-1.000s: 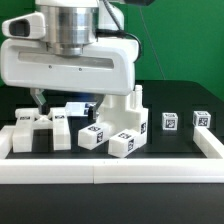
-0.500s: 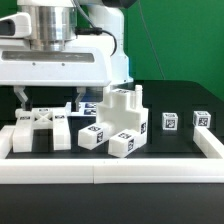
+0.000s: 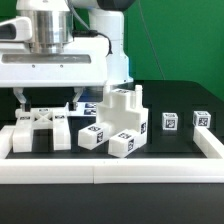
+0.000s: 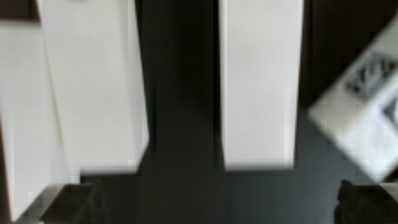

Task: Assemble chair

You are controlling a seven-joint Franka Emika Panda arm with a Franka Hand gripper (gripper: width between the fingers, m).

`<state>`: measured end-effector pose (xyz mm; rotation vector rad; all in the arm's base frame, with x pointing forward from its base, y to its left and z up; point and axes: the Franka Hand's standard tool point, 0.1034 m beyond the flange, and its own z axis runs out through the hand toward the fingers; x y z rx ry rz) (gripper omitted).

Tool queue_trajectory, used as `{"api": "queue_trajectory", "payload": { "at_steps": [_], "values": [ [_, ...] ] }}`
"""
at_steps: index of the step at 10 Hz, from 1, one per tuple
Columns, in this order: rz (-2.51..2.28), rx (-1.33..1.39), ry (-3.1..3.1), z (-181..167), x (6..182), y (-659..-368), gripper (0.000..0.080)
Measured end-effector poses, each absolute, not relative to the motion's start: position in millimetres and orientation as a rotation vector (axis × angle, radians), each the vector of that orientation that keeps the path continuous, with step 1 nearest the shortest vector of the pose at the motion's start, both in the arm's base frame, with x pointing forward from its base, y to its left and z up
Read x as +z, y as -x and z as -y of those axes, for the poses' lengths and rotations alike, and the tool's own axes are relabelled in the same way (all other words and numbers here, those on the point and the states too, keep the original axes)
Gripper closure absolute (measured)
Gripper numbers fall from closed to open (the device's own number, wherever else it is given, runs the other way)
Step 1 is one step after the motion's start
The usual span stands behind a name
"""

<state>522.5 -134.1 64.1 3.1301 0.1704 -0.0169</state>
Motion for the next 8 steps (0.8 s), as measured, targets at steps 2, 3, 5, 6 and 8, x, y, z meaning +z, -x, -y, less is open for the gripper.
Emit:
{"api": "queue_trajectory", "payload": {
  "at_steps": [2, 3, 5, 6, 8],
  "values": [
    [-0.164, -0.054, -3.133, 129.0, 50.1, -503.4, 0.0151],
    [-0.165, -0.071, -3.135, 126.4, 44.4, -501.0, 0.0151],
    [-0.120, -0.091, -3.132, 123.5, 36.9, -502.3, 0.0151],
    [-0.120, -0.090, -3.131, 124.3, 37.1, -502.0, 0.0151],
    [-0.119, -0.093, -3.132, 124.4, 36.4, -501.6, 0.0151]
  ]
}}
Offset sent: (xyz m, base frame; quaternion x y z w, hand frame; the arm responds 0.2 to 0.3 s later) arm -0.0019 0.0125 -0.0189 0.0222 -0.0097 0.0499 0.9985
